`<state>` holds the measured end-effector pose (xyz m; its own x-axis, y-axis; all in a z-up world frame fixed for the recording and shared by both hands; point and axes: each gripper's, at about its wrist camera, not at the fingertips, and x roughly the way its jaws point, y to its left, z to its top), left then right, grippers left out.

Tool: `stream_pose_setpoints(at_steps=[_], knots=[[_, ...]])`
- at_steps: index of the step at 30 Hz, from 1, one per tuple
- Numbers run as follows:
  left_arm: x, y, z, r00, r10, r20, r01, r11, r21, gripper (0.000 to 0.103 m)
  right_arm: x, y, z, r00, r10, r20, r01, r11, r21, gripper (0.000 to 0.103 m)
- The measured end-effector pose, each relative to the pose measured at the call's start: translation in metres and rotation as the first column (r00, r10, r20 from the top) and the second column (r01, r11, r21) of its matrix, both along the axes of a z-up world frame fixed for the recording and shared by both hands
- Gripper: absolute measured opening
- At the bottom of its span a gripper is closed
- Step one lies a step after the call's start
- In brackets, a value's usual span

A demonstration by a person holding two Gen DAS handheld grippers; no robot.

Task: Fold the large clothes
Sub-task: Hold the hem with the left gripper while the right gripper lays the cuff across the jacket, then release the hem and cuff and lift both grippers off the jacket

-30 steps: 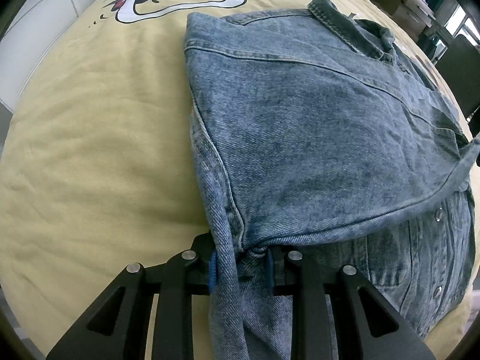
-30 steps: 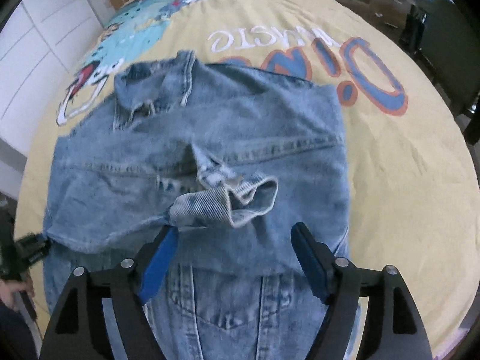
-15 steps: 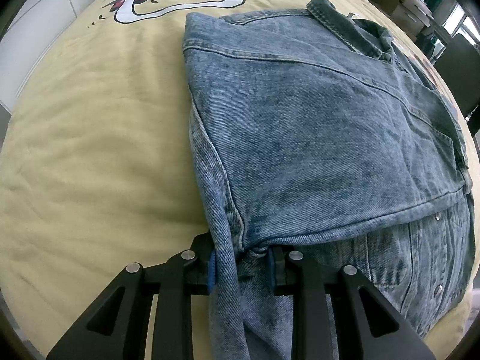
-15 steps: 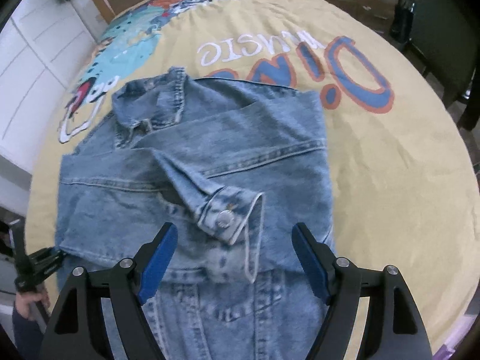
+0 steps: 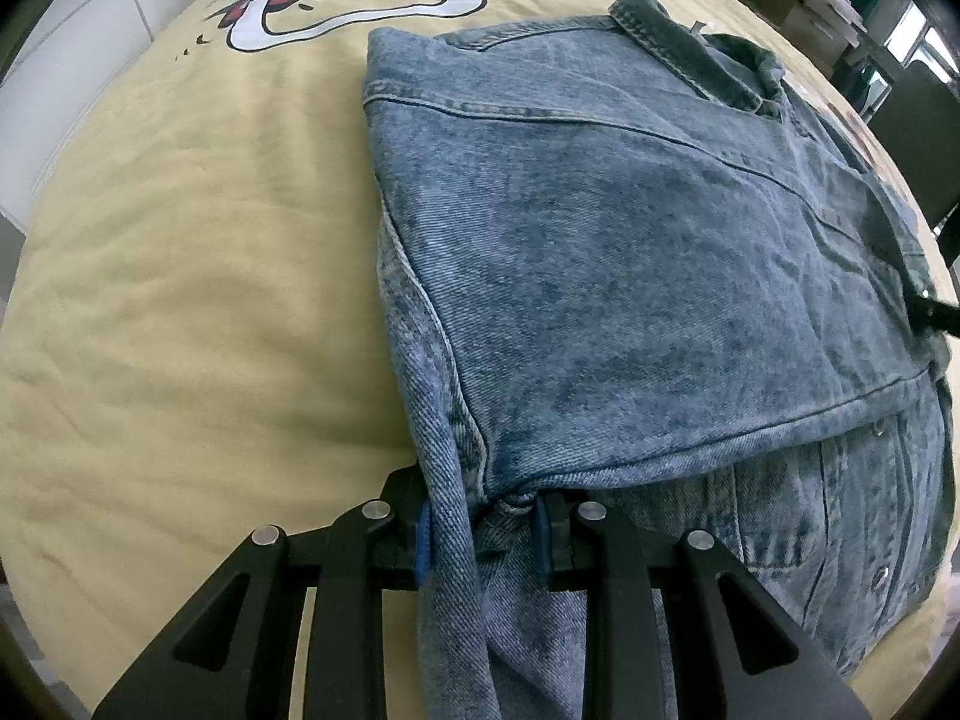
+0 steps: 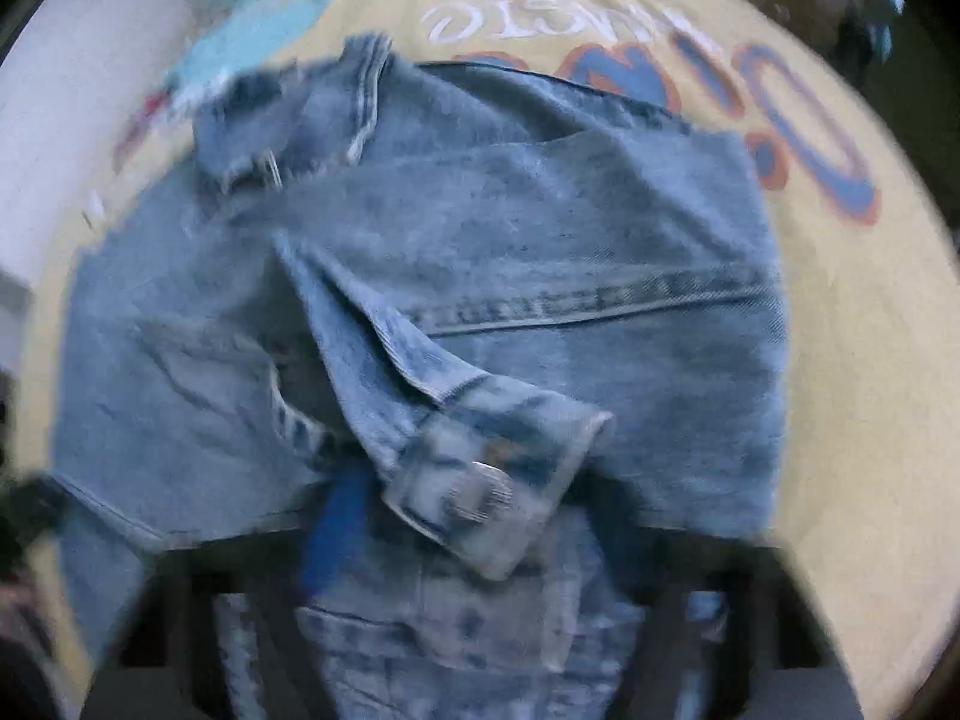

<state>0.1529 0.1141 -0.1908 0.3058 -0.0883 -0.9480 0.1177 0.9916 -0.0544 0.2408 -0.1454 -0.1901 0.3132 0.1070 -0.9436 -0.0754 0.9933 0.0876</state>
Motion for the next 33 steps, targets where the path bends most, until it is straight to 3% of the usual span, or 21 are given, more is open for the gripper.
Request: stream_pose_setpoints(at_steps=[6, 10, 12, 17, 21, 24, 25, 26, 29, 32, 33], knots=[[-0.001, -0.009, 0.006, 1.000, 0.006, -0.003, -0.006, 1.000, 0.023, 0.021, -0.005, -0.011, 0.040, 0.993, 0.008, 0.119, -0.018, 0.996, 0.082, 0.041], [-0.001, -0.020, 0.007, 1.000, -0.005, 0.003, 0.005, 0.999, 0.036, 0.024, -0.005, -0.008, 0.069, 0.976, 0.026, 0.218, -0.027, 1.000, -0.002, 0.040], [0.001, -0.022, 0.004, 1.000, 0.004, -0.001, -0.004, 0.999, 0.044, 0.025, 0.004, -0.004, 0.060, 0.982, 0.040, 0.185, -0.033, 0.999, -0.038, 0.040], [0.002, -0.017, 0.001, 0.999, 0.035, 0.004, -0.035, 0.999, 0.001, 0.029, 0.014, -0.001, 0.004, 0.997, 0.020, 0.069, -0.013, 0.995, -0.103, 0.042], [0.005, -0.009, 0.001, 0.998, 0.057, -0.017, -0.058, 0.997, -0.051, 0.037, 0.008, -0.001, -0.003, 0.996, 0.022, 0.089, -0.013, 0.995, -0.103, 0.051], [0.008, -0.004, 0.003, 0.996, 0.079, -0.036, -0.082, 0.994, -0.077, 0.057, -0.001, -0.008, 0.003, 0.992, 0.016, 0.122, -0.007, 0.997, -0.076, 0.068], [0.008, -0.004, 0.004, 0.995, 0.088, -0.038, -0.090, 0.993, -0.072, 0.070, -0.005, -0.014, 0.006, 0.991, 0.006, 0.133, 0.002, 0.998, -0.060, 0.081], [0.005, -0.006, 0.007, 0.995, 0.095, -0.039, -0.098, 0.993, -0.063, 0.079, -0.010, -0.019, 0.010, 0.990, -0.003, 0.142, 0.009, 0.999, -0.045, 0.083], [-0.003, -0.003, 0.015, 0.995, 0.093, -0.032, -0.095, 0.994, -0.062, 0.095, -0.024, -0.030, 0.026, 0.985, -0.018, 0.169, 0.022, 1.000, -0.019, 0.087], [-0.012, 0.001, 0.027, 0.995, 0.102, -0.005, -0.102, 0.994, -0.048, 0.098, -0.043, -0.038, 0.050, 0.973, -0.017, 0.231, 0.018, 1.000, -0.001, 0.103], [-0.016, 0.003, 0.032, 0.994, 0.105, 0.012, -0.105, 0.993, -0.045, 0.101, -0.054, -0.040, 0.061, 0.964, -0.006, 0.267, 0.005, 1.000, 0.005, 0.103]])
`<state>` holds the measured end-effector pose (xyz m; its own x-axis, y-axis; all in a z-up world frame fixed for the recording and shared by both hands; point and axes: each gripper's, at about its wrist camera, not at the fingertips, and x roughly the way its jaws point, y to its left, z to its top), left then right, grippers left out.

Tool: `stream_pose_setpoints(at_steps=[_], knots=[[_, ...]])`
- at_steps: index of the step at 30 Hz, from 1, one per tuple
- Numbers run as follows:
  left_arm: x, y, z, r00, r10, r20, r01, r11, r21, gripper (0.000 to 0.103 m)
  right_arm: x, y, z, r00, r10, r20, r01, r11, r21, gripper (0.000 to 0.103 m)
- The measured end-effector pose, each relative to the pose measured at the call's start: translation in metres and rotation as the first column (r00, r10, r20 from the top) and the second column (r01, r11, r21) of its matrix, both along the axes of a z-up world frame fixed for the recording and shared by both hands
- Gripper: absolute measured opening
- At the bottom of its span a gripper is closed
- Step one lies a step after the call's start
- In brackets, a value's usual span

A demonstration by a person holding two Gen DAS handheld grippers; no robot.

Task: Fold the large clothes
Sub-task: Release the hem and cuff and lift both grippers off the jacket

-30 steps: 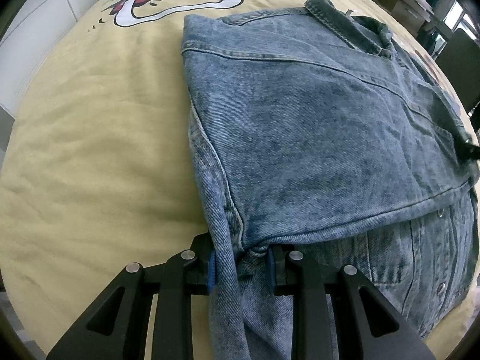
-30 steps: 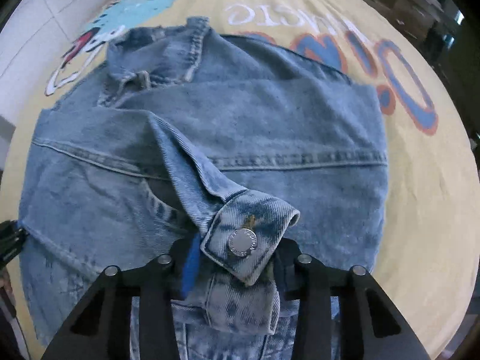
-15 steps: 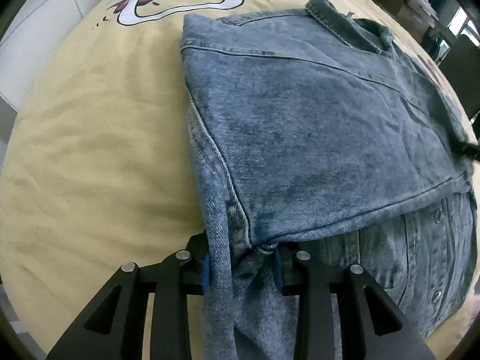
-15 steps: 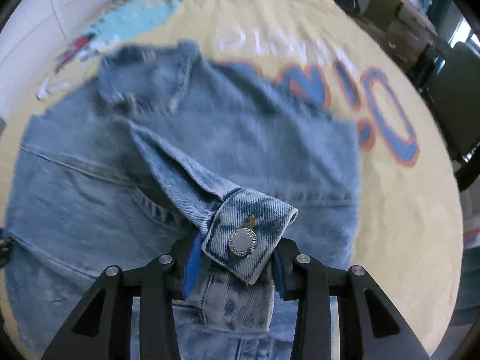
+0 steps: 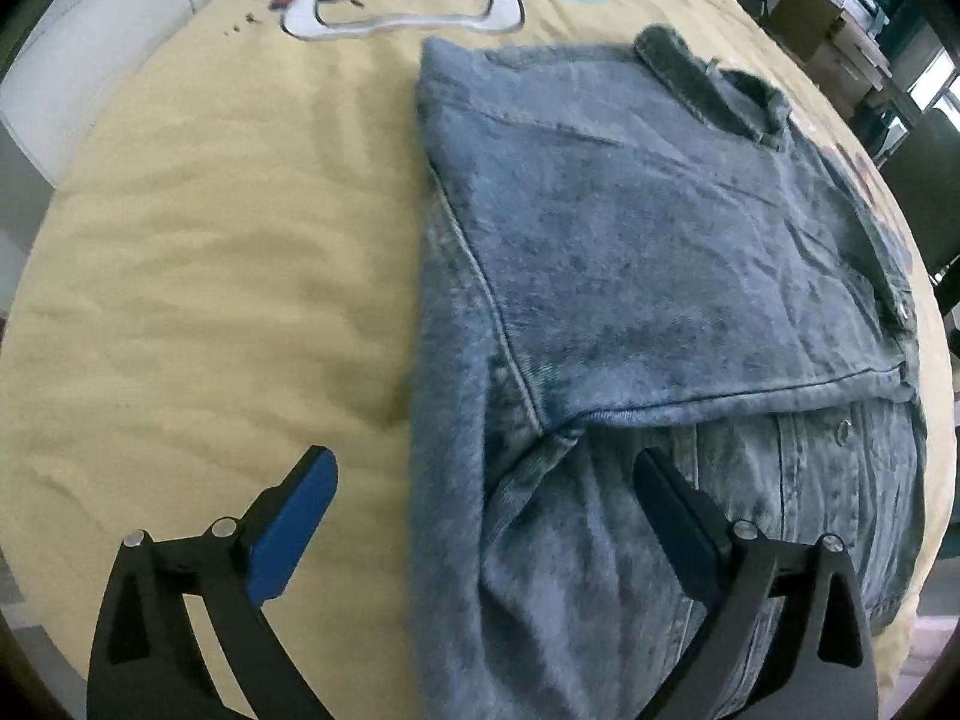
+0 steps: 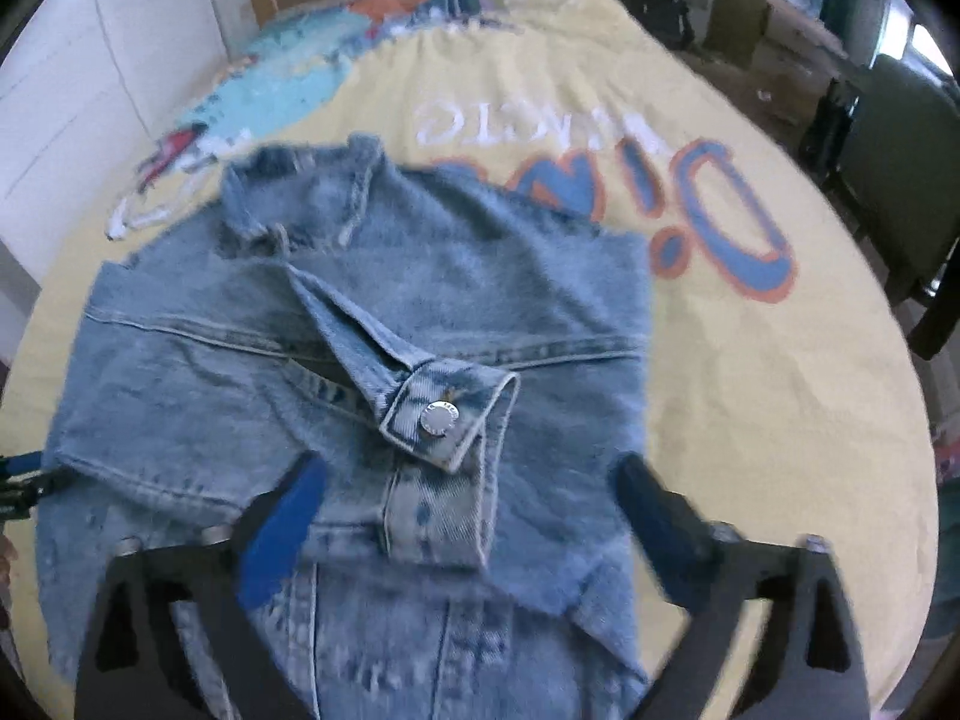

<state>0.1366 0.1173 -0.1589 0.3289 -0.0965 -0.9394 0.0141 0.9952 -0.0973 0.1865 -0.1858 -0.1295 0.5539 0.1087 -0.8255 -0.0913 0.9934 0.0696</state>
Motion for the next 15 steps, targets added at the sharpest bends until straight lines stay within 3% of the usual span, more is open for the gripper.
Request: stream_pose_setpoints(at_steps=[5, 8, 11, 15], knots=[[-0.038, 0.005, 0.012, 0.999, -0.009, 0.054, 0.008, 1.000, 0.019, 0.102, -0.042, -0.007, 0.017, 0.998, 0.029, 0.052, -0.028, 0.999, -0.015, 0.103], [-0.063, 0.007, 0.009, 1.000, -0.014, 0.021, 0.013, 0.999, 0.044, 0.102, -0.073, -0.018, 0.011, 0.999, 0.022, 0.036, -0.021, 1.000, -0.019, 0.103], [-0.091, 0.014, 0.006, 1.000, -0.012, -0.008, 0.013, 0.997, 0.074, 0.102, -0.109, -0.035, -0.011, 0.999, 0.018, -0.038, -0.017, 1.000, 0.015, 0.103], [-0.123, 0.020, 0.001, 0.998, -0.008, -0.057, 0.011, 0.998, 0.056, 0.102, -0.150, -0.057, -0.049, 0.988, -0.036, -0.153, 0.037, 0.999, 0.004, 0.103]])
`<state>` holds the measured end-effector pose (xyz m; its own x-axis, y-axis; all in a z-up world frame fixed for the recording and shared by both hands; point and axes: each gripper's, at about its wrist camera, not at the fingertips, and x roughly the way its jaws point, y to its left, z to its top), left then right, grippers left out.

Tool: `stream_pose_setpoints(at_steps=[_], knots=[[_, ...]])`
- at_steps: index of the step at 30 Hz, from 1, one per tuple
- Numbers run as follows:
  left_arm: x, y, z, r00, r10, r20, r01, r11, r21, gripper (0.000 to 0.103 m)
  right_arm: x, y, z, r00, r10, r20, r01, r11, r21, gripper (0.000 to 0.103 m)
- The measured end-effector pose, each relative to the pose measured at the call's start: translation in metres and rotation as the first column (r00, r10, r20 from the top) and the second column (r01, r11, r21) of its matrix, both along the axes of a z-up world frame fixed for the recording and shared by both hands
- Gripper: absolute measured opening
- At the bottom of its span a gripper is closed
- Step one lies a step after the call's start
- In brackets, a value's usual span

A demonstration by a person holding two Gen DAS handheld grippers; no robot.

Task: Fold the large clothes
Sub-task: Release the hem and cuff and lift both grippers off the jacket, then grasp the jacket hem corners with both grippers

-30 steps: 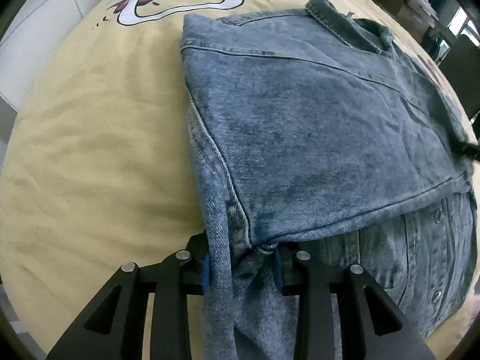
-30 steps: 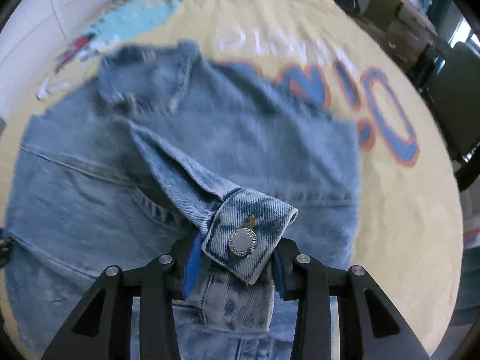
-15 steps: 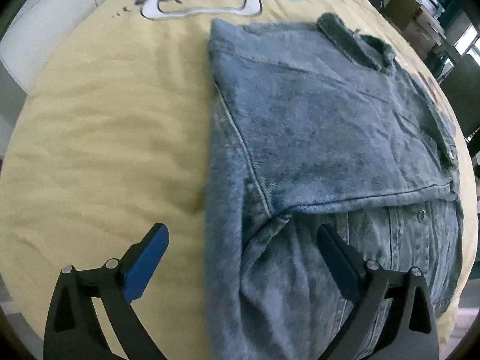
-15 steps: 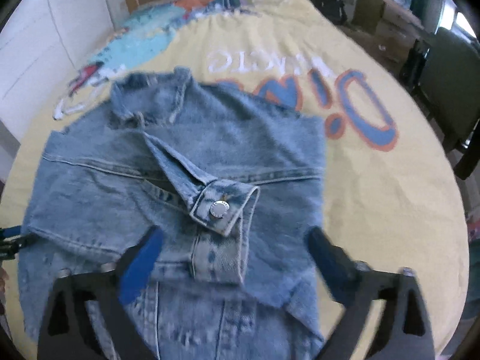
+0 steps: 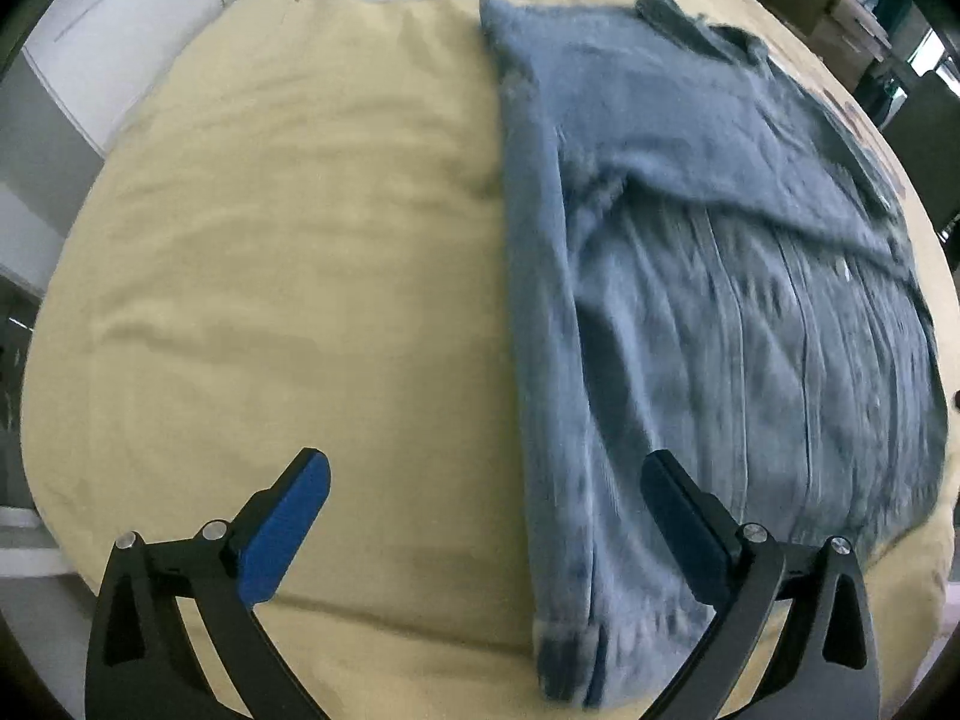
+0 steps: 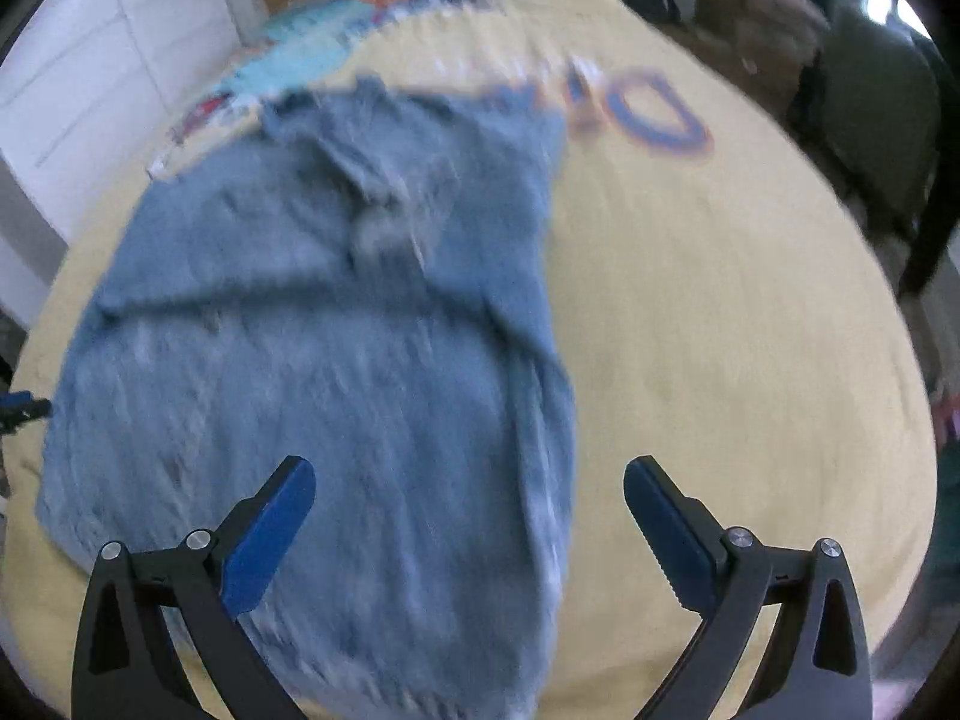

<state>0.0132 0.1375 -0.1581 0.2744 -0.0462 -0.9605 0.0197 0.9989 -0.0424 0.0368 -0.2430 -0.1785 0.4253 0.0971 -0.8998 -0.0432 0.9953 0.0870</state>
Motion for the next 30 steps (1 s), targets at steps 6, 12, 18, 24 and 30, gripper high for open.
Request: stream_pose_setpoints(at_steps=[6, 12, 18, 24, 30], knots=[[-0.020, -0.021, -0.014, 0.998, -0.050, -0.041, 0.050, 0.999, -0.017, 0.102, -0.040, -0.017, -0.029, 0.996, -0.048, -0.078, 0.045, 0.998, -0.037, 0.103], [-0.024, -0.032, -0.035, 0.995, -0.052, -0.080, 0.051, 0.999, -0.010, 0.102, -0.050, -0.024, -0.051, 0.991, -0.068, -0.118, 0.071, 0.997, 0.021, 0.103], [-0.021, -0.030, -0.055, 0.994, -0.011, -0.113, 0.010, 1.000, -0.011, 0.102, -0.049, -0.012, -0.065, 0.990, -0.044, -0.135, 0.042, 0.999, -0.019, 0.103], [-0.044, -0.011, -0.060, 0.995, 0.009, -0.097, -0.012, 0.999, -0.032, 0.102, -0.048, -0.011, -0.068, 0.986, -0.058, -0.154, 0.056, 0.998, -0.016, 0.102], [-0.045, -0.003, -0.058, 0.995, -0.008, -0.102, 0.005, 1.000, -0.025, 0.101, -0.039, -0.007, -0.067, 0.983, -0.054, -0.174, 0.055, 0.999, -0.003, 0.081]])
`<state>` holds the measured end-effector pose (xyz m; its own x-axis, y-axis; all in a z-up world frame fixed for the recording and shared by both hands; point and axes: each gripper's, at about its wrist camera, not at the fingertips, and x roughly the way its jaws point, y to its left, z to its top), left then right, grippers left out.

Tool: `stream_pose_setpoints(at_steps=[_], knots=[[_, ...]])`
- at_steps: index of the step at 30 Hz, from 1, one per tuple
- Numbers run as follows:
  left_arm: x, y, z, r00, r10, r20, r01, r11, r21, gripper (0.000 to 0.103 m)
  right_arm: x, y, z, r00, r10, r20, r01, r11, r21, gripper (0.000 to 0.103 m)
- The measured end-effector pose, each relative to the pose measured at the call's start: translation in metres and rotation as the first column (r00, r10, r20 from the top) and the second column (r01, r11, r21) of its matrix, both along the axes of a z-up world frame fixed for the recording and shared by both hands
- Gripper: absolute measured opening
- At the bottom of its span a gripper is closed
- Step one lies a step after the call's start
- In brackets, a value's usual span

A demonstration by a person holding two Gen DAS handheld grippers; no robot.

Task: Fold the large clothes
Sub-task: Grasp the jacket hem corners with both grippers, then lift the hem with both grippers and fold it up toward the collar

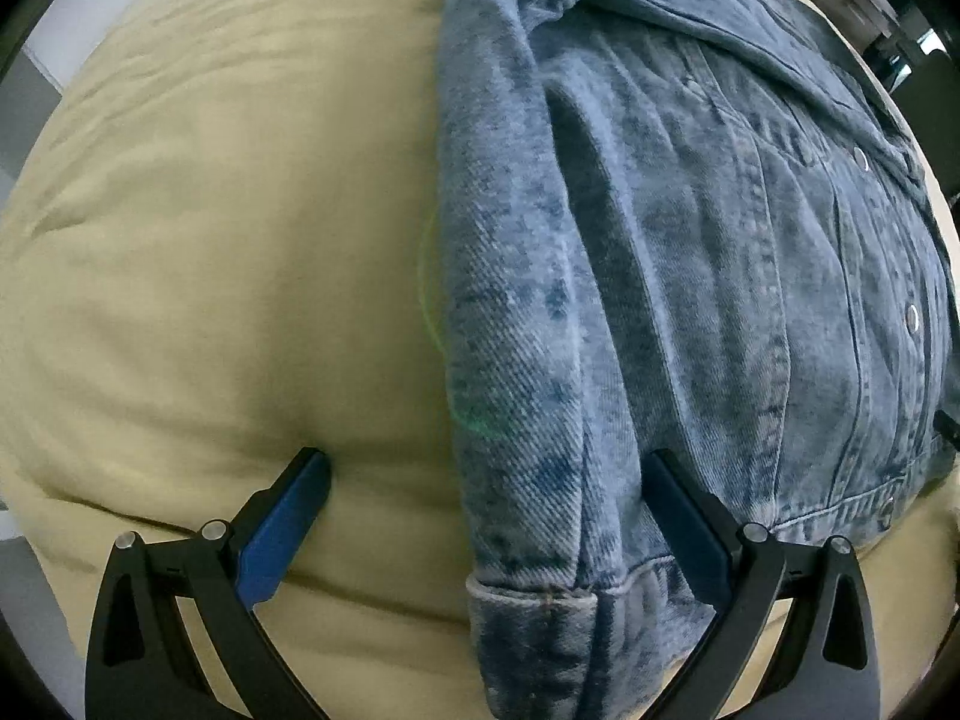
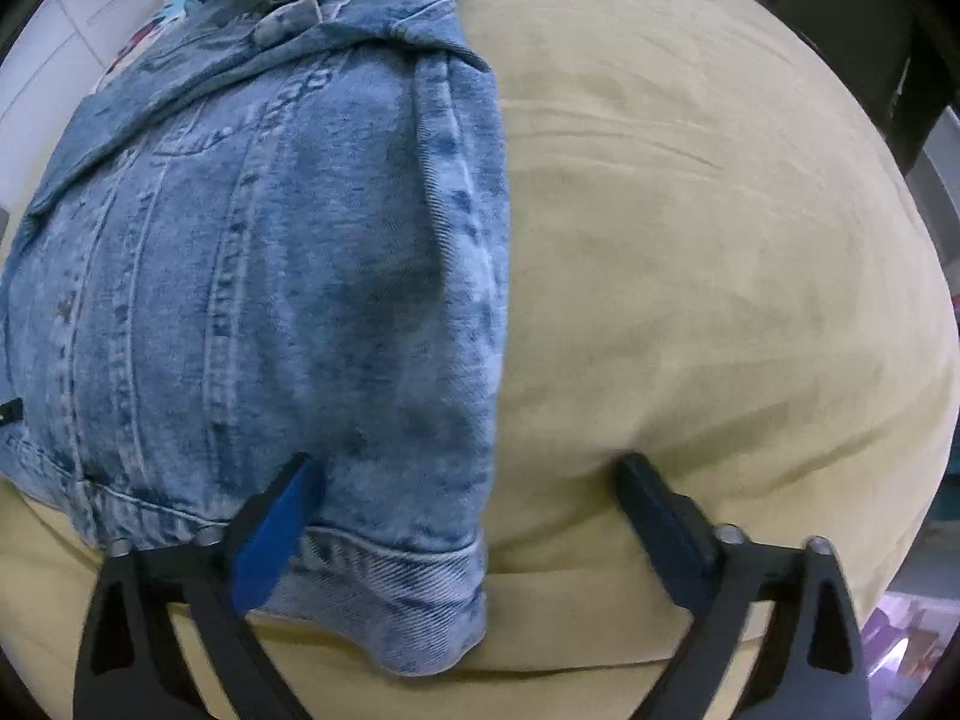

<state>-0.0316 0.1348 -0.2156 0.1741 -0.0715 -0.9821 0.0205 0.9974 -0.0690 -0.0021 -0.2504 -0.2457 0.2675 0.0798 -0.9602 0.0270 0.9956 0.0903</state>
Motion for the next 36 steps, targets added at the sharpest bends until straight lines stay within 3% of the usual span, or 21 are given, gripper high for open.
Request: stream_pose_setpoints(at_steps=[1, 3, 5, 7, 8, 14, 18, 20, 24, 29, 36], knots=[[-0.001, 0.000, 0.001, 1.000, -0.007, 0.003, 0.007, 1.000, 0.002, 0.097, -0.001, 0.001, 0.003, 1.000, 0.004, 0.002, -0.004, 1.000, 0.014, 0.075], [0.009, -0.016, 0.007, 1.000, -0.025, 0.003, 0.025, 1.000, -0.010, 0.084, -0.002, 0.003, 0.006, 1.000, 0.020, -0.005, -0.020, 0.998, 0.063, 0.040], [0.006, -0.020, 0.015, 0.999, -0.051, -0.006, 0.051, 0.998, -0.039, 0.052, -0.001, 0.004, 0.009, 0.999, 0.034, -0.021, -0.032, 0.997, 0.068, 0.033], [0.005, -0.027, 0.021, 0.995, -0.092, -0.026, 0.089, 0.993, -0.082, 0.032, 0.000, 0.003, 0.014, 0.999, 0.046, -0.026, -0.044, 0.997, 0.066, 0.027], [0.005, -0.030, 0.025, 0.993, -0.115, -0.032, 0.112, 0.990, -0.083, 0.028, 0.001, 0.003, 0.015, 0.999, 0.046, -0.028, -0.043, 0.996, 0.078, 0.026], [0.017, -0.048, 0.040, 0.988, -0.155, -0.012, 0.153, 0.980, -0.129, 0.022, 0.005, -0.019, 0.048, 0.999, -0.022, 0.028, 0.015, 0.973, 0.231, 0.019], [0.033, -0.053, 0.052, 0.989, -0.151, -0.005, 0.148, 0.977, -0.156, 0.021, 0.007, -0.015, 0.065, 0.998, 0.008, 0.056, -0.022, 0.968, 0.252, 0.016], [0.037, -0.046, 0.064, 0.992, -0.123, 0.005, 0.121, 0.969, -0.216, 0.021, 0.012, -0.013, 0.075, 0.997, 0.022, 0.080, -0.043, 0.963, 0.265, 0.015], [0.051, -0.039, 0.101, 0.994, -0.087, 0.068, 0.102, 0.959, -0.264, 0.020, 0.021, -0.003, 0.094, 0.992, 0.009, 0.129, -0.048, 0.954, 0.296, 0.015], [0.068, -0.041, 0.138, 0.985, -0.073, 0.158, 0.109, 0.965, -0.238, 0.020, 0.041, -0.005, 0.131, 0.979, -0.008, 0.204, -0.053, 0.955, 0.293, 0.014], [0.109, -0.027, 0.170, 0.976, 0.000, 0.219, 0.059, 0.963, -0.264, 0.020, 0.078, -0.005, 0.181, 0.956, -0.014, 0.294, -0.070, 0.959, 0.273, 0.013]])
